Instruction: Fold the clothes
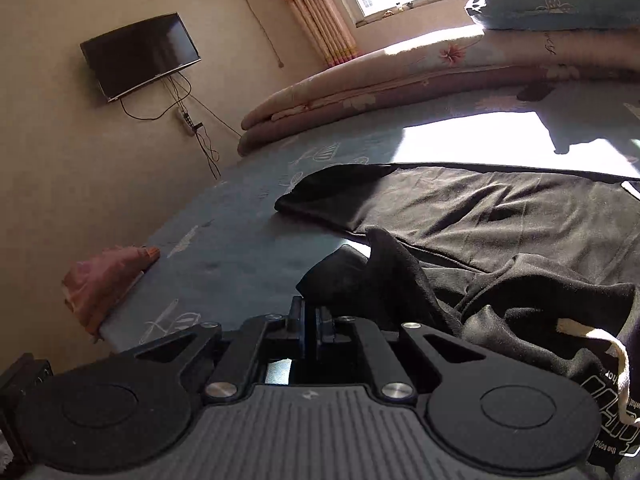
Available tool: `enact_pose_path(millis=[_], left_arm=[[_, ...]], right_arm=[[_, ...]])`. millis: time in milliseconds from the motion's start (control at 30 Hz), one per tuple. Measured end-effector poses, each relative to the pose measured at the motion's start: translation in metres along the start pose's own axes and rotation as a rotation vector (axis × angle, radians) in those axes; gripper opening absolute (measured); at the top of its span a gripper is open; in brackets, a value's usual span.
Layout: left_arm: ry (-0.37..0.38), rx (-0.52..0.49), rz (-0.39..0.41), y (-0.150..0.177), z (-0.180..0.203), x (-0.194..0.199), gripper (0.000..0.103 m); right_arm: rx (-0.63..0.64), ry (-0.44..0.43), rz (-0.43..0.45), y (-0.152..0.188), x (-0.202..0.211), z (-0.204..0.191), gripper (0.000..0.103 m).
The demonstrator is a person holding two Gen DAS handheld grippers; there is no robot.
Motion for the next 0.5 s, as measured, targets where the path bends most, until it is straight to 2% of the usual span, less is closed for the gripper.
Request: enact_pose_path(millis=[67,133,200,267,367,433,467,500], left_arm=[[0.002,0.002,0.005,0.000,0.000,0.001,0.092],[0.006,0.000,0.003,0.000,0.001,0.001,0.092],[0.008,-0.006,-0.003,0.001,0.002,0.000,0.092],[0.009,-0.013,-0.009,0.002,0.004,-0.001,0.092],[0.011,-0.018,-0.020,0.003,0.005,-0.003,0.092],[0.014,-0.022,-0.030,0.005,0.007,-0.006,0.092],[0.015,-0.026,-0.036,0.006,0.009,-0.008,0.092],[0.018,-0.034,-0.042,0.007,0.011,-0.010,0.092]], right_arm=[[-0.083,-0.104,0.020,-0.010,0.002,0.001,0.007],[-0.169,-0.203,-0.002,-0.009,-0.006,0.006,0.008],[-0.145,-0.109,-0.031,-0.001,-0.016,0.012,0.012],[-0.104,0.036,-0.092,0.012,-0.028,0.021,0.014],[-0.084,0.205,-0.163,0.034,-0.035,0.040,0.015],[-0.094,0.258,-0.176,0.044,-0.032,0.052,0.017],[-0.109,0.262,-0.177,0.048,-0.028,0.058,0.018],[-0.129,0.247,-0.165,0.051,-0.021,0.061,0.024]])
Point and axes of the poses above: each gripper's, at about its wrist camera, not at the fingertips, and x roughly against the way its jaws point, z to its right, y to its underside, the point moved 5 cm from there along -x, roughly the way its jaws point, and after that the axes turned 7 degrees about -z, right-handed, at the moved point
